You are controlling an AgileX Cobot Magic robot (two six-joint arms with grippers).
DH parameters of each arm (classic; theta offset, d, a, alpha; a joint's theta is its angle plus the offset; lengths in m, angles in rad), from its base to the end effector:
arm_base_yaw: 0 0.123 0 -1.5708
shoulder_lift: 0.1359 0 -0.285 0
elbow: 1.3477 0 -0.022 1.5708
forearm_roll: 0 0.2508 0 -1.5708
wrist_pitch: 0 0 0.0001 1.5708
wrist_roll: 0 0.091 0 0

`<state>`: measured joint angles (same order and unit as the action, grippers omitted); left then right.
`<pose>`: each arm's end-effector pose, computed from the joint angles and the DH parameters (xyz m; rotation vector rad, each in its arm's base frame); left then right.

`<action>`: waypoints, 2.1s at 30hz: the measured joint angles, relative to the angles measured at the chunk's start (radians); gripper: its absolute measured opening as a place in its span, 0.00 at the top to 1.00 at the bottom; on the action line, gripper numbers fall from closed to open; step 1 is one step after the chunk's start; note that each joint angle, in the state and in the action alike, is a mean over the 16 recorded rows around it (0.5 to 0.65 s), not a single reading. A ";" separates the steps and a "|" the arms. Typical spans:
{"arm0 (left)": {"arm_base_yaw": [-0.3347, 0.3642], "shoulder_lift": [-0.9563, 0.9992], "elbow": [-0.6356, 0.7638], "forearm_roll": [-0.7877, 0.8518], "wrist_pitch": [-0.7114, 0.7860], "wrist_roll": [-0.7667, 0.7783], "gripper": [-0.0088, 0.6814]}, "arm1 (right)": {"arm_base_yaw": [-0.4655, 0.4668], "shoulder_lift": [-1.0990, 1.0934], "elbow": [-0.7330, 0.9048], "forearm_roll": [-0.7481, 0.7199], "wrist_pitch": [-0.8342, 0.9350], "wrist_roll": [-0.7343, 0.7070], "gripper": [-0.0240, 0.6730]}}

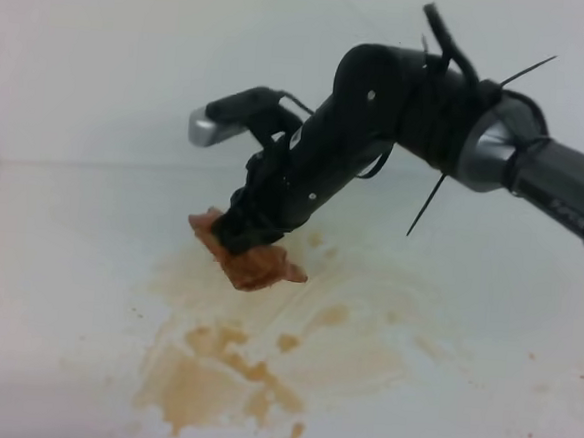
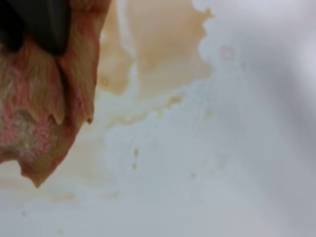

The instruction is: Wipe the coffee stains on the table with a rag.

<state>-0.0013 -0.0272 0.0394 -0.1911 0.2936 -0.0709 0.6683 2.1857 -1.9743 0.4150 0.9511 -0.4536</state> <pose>0.0539 -0.0051 0.1753 -0.1861 1.7802 -0.2325 0.3661 0.3271 0.2483 -1.2218 2.3343 0.5995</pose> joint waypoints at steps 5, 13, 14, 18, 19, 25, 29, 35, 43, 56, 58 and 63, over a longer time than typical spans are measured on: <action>0.000 0.000 0.000 0.000 0.000 0.000 0.99 | 0.002 -0.085 0.115 0.092 -0.088 0.054 0.96; 0.000 0.000 0.000 0.000 0.000 0.000 0.99 | 0.005 -0.158 0.360 0.456 -0.195 -0.117 0.96; 0.000 0.000 0.000 0.000 0.000 0.000 0.99 | 0.005 -0.160 0.385 0.500 -0.202 -0.142 0.96; 0.000 0.000 0.000 -0.001 0.000 0.000 0.99 | 0.005 -0.153 0.459 0.643 -0.210 -0.235 0.93; 0.000 0.000 0.000 -0.002 0.000 0.000 0.99 | 0.005 -0.148 0.471 0.666 -0.209 -0.252 0.92; 0.000 0.000 0.000 -0.007 0.000 0.000 0.99 | 0.004 -0.120 0.498 0.691 -0.203 -0.288 0.76; 0.000 0.000 0.000 -0.013 0.000 0.000 0.99 | 0.003 -0.108 0.489 0.661 -0.202 -0.284 0.66; 0.000 0.000 0.000 -0.022 0.001 0.000 0.99 | 0.006 -0.105 0.450 0.626 -0.172 -0.309 0.54; 0.000 0.000 0.000 -0.028 0.002 0.000 0.99 | 0.048 -0.088 0.394 0.538 -0.102 -0.336 0.54; 0.000 0.000 0.000 -0.041 0.002 0.000 0.99 | 0.151 0.016 0.369 0.180 -0.259 -0.113 0.54; 0.000 0.000 0.000 -0.045 0.002 0.000 0.99 | 0.158 0.031 0.363 0.115 -0.290 -0.060 0.54; 0.000 0.000 0.000 -0.053 0.002 0.000 0.99 | 0.167 0.060 0.349 -0.020 -0.333 0.051 0.55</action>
<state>-0.0013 -0.0272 0.0394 -0.2436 0.2961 -0.0709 0.8352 2.2455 -1.6258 0.3945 0.6178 -0.4027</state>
